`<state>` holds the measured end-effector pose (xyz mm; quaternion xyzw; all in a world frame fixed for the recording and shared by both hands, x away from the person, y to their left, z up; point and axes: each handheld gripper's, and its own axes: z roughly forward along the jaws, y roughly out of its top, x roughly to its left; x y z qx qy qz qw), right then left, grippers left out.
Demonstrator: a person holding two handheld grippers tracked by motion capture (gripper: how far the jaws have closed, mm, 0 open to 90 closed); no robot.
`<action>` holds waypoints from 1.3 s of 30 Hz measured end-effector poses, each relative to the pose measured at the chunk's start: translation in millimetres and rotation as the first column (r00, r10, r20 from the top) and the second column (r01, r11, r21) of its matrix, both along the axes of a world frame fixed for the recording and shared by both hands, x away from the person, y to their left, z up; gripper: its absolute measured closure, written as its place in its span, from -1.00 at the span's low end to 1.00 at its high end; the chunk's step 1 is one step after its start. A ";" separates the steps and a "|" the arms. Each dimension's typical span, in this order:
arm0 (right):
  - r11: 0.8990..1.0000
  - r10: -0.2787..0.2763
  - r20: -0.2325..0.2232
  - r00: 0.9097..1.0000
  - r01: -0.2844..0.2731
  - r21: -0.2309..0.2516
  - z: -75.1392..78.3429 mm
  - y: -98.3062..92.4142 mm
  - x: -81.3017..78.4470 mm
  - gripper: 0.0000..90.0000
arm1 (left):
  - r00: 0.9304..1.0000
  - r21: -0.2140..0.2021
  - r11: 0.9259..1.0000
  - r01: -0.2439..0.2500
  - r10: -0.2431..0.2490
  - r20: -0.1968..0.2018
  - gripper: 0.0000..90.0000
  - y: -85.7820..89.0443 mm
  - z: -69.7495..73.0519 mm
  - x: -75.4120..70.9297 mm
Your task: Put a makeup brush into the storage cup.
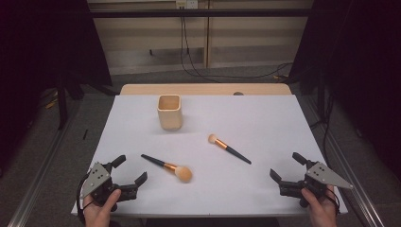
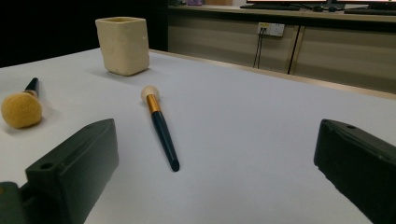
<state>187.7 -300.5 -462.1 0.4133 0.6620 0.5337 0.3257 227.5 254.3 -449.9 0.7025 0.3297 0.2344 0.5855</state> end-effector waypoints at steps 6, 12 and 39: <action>1.000 0.001 -0.006 1.000 -0.001 0.001 -1.1 1.0 3.0 -1.00 | 1.000 0.035 0.999 -0.011 0.010 0.008 -0.92 -4.3 2.4 3.4; 1.000 0.007 0.003 1.000 -0.007 -0.019 0.2 4.4 5.1 -1.00 | 1.000 0.022 1.000 -0.018 0.018 0.009 -0.92 -11.8 12.7 3.2; 1.000 0.012 -0.006 1.000 -0.012 -0.005 -0.7 6.4 10.2 -1.00 | 0.997 0.007 0.998 0.068 -0.068 0.030 -0.92 -46.3 40.1 40.5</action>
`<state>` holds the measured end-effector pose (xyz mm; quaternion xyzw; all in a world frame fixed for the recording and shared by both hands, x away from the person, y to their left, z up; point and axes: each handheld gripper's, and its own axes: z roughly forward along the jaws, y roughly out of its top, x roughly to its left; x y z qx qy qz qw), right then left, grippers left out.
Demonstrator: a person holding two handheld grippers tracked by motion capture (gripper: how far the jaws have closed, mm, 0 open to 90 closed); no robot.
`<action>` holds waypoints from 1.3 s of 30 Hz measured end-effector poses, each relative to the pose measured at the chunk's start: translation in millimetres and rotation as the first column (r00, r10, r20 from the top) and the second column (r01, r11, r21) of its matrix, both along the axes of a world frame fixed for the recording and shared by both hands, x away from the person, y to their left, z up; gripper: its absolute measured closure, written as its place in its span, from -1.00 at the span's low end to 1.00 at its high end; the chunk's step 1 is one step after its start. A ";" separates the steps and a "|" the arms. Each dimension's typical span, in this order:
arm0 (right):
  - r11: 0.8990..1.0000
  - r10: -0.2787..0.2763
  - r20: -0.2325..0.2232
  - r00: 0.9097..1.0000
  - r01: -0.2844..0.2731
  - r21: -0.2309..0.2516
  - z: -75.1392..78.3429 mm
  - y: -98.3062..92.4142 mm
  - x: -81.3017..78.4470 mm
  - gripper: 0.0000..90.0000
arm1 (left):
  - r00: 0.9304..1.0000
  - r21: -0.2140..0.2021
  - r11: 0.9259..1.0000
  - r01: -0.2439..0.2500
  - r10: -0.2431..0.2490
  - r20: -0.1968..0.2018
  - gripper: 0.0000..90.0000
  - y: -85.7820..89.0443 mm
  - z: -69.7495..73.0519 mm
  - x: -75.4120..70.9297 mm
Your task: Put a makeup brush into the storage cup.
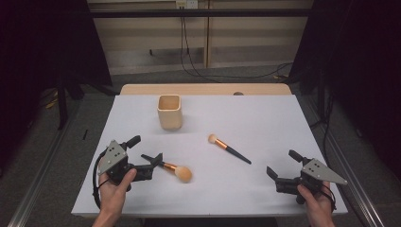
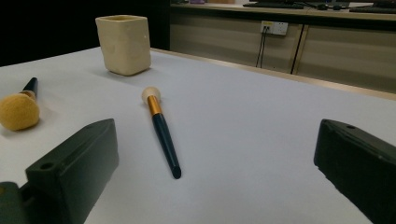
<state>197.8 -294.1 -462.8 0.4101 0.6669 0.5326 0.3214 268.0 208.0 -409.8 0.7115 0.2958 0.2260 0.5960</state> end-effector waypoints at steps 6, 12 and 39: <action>1.000 0.002 0.001 1.000 -0.002 0.002 -0.2 0.0 0.3 -1.00 | 0.999 0.016 1.000 0.025 -0.025 0.021 -0.92 -8.7 12.0 12.1; 1.000 -0.020 0.007 1.000 0.020 0.014 -1.1 -0.9 -0.6 -1.00 | 0.998 0.008 0.999 0.047 -0.048 0.031 -0.92 -15.2 18.3 22.7; 1.000 -0.021 0.005 1.000 0.021 0.017 -1.4 1.3 -2.0 -1.00 | 0.962 0.210 0.945 0.250 -0.218 -0.161 -0.92 -35.2 25.3 54.2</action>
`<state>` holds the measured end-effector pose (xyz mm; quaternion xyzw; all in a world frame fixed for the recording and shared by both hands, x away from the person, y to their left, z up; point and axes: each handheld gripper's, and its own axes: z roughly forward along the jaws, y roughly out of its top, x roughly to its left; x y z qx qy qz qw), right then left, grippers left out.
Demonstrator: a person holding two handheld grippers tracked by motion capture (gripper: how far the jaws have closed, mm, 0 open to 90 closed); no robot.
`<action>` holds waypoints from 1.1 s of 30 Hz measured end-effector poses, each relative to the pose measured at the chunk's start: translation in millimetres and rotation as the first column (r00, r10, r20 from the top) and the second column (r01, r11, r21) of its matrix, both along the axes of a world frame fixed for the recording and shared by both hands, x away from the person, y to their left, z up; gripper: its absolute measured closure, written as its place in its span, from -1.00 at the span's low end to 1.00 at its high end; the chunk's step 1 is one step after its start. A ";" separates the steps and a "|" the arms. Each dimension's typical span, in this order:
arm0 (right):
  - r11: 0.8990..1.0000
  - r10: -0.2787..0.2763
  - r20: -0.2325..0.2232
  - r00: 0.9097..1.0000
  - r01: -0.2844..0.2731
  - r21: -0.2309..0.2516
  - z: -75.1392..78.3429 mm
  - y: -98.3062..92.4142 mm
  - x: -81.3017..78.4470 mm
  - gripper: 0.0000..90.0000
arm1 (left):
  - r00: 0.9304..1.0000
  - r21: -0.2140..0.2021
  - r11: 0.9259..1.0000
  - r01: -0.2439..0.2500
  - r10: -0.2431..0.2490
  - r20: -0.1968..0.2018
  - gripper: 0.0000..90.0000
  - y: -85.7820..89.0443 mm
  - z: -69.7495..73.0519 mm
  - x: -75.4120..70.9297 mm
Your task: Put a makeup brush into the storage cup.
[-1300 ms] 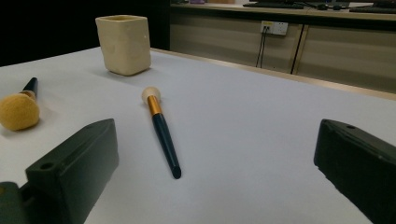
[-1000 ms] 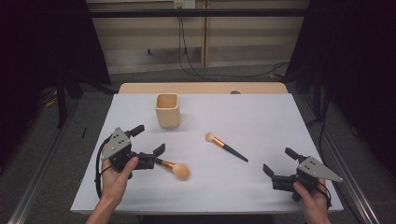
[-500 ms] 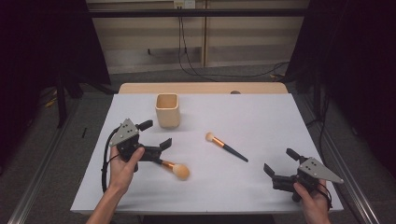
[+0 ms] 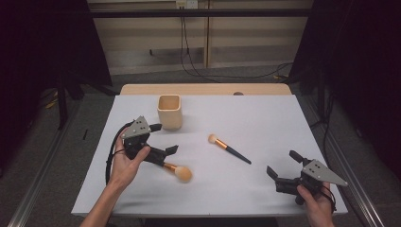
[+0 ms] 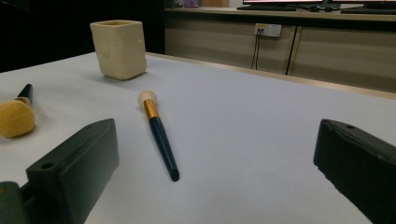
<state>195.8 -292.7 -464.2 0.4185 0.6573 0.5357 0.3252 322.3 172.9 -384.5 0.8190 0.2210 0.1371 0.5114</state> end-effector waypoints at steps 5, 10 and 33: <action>1.000 0.008 -0.002 1.000 -0.008 0.001 0.0 -0.1 -0.2 -1.00 | 0.998 0.036 0.999 0.014 -0.012 -0.055 -0.92 0.0 1.8 3.8; 1.000 0.007 -0.004 1.000 -0.007 0.005 0.3 -0.7 -0.5 -1.00 | 0.989 0.106 0.992 0.068 -0.054 -0.135 -0.91 -3.3 8.1 6.6; 1.000 0.024 -0.002 1.000 -0.024 -0.007 0.0 0.8 -0.1 -1.00 | 0.955 0.385 0.888 0.250 -0.161 -0.250 -0.91 -9.2 1.6 15.2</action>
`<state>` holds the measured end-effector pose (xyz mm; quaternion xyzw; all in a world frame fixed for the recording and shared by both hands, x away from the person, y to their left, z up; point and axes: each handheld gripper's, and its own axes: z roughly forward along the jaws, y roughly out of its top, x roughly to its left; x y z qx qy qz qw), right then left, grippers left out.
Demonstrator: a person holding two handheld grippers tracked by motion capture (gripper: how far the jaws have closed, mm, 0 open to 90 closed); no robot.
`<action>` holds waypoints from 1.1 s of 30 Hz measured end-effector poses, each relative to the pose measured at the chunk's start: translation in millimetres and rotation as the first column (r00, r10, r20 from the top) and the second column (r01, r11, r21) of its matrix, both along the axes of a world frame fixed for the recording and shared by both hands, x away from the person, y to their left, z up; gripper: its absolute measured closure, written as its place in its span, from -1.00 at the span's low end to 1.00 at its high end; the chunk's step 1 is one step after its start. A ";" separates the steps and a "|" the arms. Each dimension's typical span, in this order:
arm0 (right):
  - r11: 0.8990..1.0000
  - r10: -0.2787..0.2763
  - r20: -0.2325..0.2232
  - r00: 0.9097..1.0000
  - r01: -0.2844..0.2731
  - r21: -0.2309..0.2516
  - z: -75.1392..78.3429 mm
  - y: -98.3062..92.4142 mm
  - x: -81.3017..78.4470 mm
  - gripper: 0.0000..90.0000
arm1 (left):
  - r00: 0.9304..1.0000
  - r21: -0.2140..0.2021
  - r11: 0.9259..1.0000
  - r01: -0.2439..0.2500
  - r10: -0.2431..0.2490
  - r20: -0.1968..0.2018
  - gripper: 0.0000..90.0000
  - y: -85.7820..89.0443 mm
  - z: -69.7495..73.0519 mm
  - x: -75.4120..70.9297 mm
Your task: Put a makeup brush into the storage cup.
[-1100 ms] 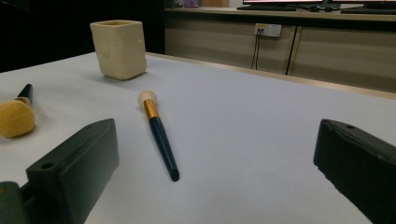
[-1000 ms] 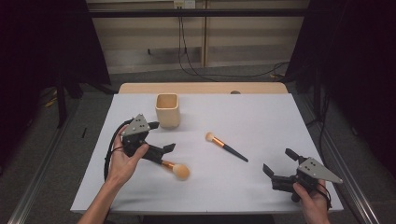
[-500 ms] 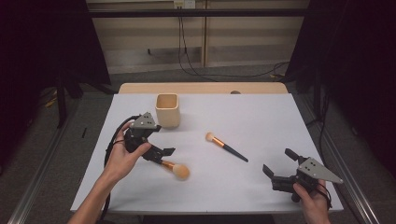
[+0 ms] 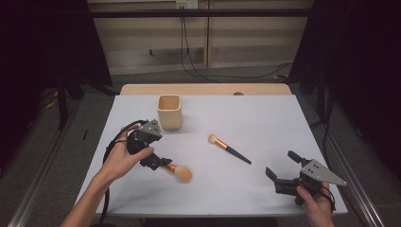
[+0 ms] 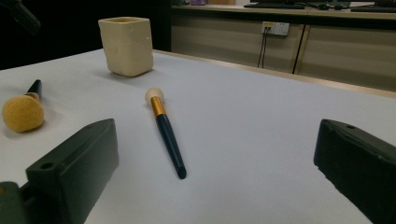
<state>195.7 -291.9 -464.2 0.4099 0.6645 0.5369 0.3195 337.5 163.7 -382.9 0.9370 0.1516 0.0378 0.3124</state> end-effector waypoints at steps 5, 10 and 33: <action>1.000 0.002 -0.003 1.000 -0.002 0.003 0.0 0.2 -0.1 -1.00 | 0.997 0.060 0.996 0.062 -0.059 -0.052 -0.90 -3.8 -6.8 2.7; 1.000 0.004 -0.008 1.000 -0.004 0.002 -0.3 1.0 -0.2 -1.00 | 0.991 0.112 0.986 0.122 -0.116 -0.065 -0.90 -8.3 -13.0 4.1; 1.000 0.015 -0.011 1.000 -0.015 -0.003 -1.1 1.5 0.1 -1.00 | 0.944 0.238 0.916 0.323 -0.293 -0.150 -0.82 -34.7 -48.8 5.0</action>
